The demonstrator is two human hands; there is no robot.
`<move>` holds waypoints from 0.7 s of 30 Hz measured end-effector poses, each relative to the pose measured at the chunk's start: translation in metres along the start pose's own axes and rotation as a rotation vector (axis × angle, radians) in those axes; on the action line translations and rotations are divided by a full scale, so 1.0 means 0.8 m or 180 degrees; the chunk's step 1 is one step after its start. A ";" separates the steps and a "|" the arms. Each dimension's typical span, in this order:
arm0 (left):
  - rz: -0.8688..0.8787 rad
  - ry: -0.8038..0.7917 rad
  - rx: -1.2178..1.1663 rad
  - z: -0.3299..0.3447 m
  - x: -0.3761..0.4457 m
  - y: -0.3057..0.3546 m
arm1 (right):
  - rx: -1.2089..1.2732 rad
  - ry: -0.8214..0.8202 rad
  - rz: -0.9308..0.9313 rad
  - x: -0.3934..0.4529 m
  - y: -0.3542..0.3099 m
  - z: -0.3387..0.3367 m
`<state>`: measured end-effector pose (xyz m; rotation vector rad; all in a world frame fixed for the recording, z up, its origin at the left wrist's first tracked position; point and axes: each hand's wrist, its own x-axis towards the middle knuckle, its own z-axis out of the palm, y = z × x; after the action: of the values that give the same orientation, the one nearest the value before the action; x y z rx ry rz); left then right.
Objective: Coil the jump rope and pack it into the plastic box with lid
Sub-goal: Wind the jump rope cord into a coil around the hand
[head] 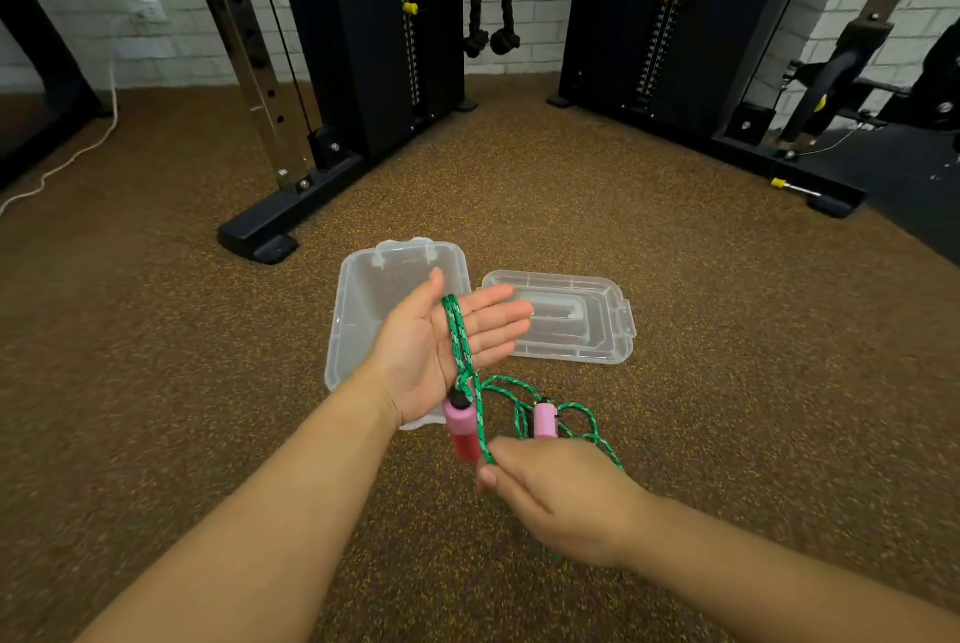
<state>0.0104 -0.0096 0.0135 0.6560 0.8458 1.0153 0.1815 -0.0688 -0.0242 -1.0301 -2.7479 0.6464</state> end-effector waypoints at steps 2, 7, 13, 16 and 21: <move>-0.0120 0.0014 0.0173 -0.005 0.003 -0.004 | 0.0005 0.0102 -0.0187 0.001 -0.014 -0.013; -0.0401 0.0002 0.0916 -0.010 0.005 -0.015 | 0.0381 0.0613 -0.0273 0.009 -0.032 -0.063; -0.0446 -0.0472 0.1138 -0.001 -0.003 -0.016 | 0.0591 0.0926 -0.0081 0.019 -0.015 -0.091; -0.0498 -0.0624 0.1264 0.006 -0.008 -0.016 | 0.0712 0.1020 -0.0065 0.021 -0.003 -0.093; -0.0794 -0.0701 0.1413 -0.005 -0.002 -0.023 | 0.0680 0.1184 -0.0023 0.028 0.016 -0.091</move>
<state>0.0152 -0.0183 -0.0027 0.9909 0.9384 0.5191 0.1920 -0.0204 0.0346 -0.9780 -2.3079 0.6541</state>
